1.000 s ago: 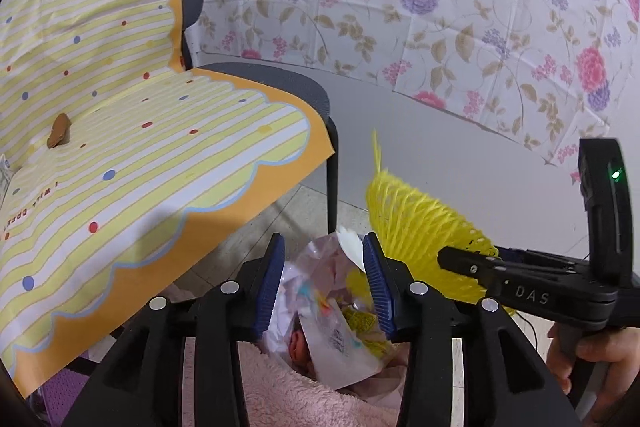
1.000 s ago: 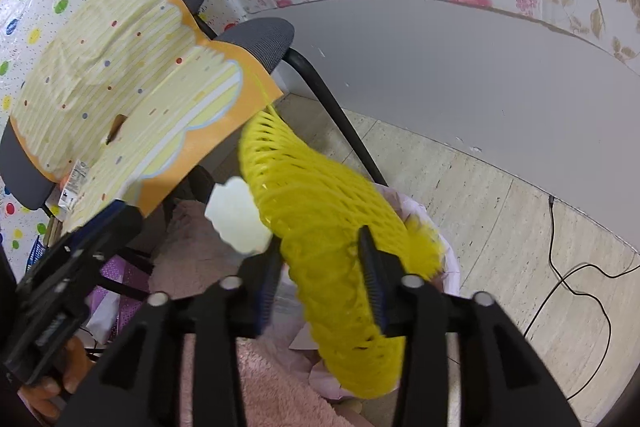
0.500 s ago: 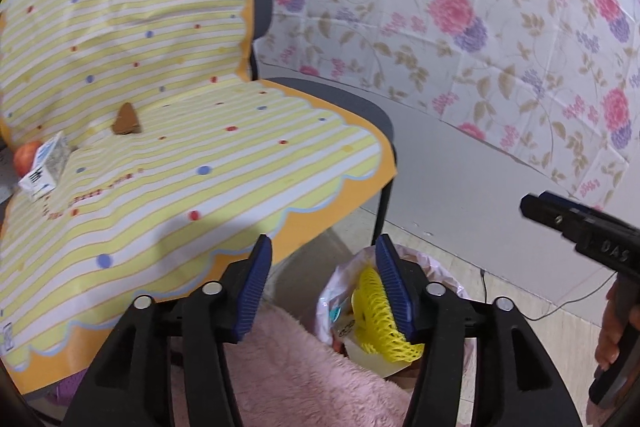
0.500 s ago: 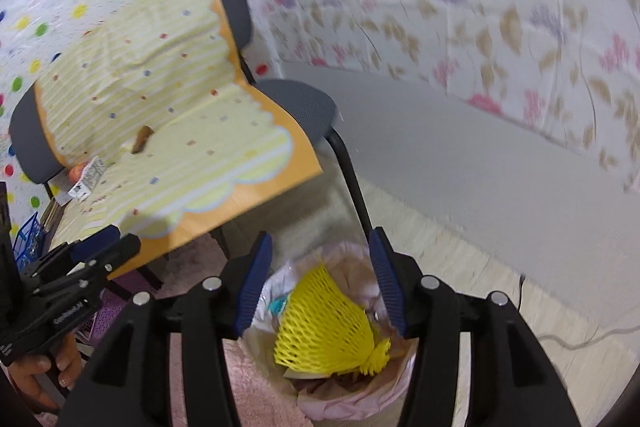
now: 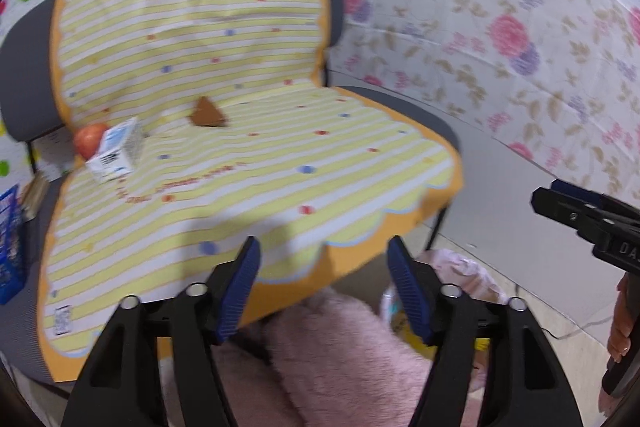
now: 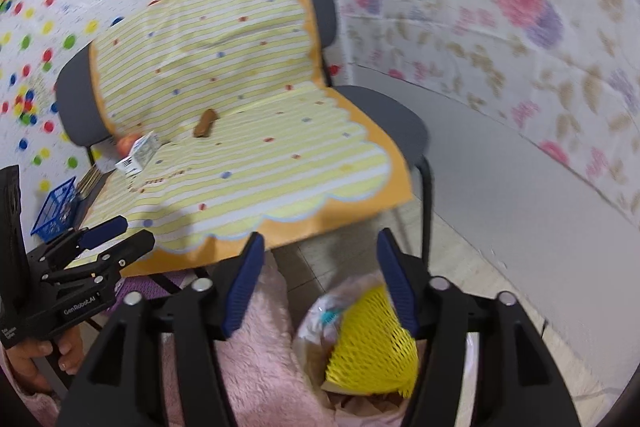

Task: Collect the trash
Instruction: 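Move both open tools back over the chair mat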

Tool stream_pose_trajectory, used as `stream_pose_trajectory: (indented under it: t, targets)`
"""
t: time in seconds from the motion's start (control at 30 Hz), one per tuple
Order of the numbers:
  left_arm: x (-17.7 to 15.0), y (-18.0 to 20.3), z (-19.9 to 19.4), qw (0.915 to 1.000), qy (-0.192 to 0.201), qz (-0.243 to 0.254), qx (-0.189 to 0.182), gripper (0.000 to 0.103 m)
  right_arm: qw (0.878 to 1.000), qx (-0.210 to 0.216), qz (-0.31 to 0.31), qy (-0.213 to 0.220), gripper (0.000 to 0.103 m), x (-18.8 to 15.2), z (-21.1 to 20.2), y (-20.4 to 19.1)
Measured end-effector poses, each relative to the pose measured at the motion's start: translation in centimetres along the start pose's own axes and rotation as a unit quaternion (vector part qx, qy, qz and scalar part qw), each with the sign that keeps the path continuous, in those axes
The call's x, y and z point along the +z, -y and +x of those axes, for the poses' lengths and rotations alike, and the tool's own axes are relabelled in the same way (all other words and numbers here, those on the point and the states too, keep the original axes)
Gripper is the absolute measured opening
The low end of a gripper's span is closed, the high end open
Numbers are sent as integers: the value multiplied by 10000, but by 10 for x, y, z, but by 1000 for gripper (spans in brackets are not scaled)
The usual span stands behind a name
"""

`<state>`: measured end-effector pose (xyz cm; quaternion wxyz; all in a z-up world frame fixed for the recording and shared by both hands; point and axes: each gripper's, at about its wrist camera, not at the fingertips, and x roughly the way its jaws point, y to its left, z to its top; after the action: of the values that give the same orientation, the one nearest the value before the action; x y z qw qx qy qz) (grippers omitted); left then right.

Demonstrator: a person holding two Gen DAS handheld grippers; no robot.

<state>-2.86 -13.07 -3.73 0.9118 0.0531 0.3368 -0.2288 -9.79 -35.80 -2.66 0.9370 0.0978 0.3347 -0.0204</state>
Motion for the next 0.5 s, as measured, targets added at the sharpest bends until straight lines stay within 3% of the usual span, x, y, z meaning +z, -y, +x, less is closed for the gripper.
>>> stream_pose_trajectory:
  t: [0.23, 0.3, 0.5]
  targets:
    - [10, -54, -3, 9970, 44, -347, 693, 73, 9983, 280, -503, -21, 67, 27, 28, -35]
    - [14, -72, -4, 9947, 73, -478, 906, 80, 9976, 300, -615, -39, 68, 34, 38, -45]
    - [26, -117, -6, 9880, 112, -799, 1316, 86, 9960, 296, -842, -32, 68, 56, 65, -65]
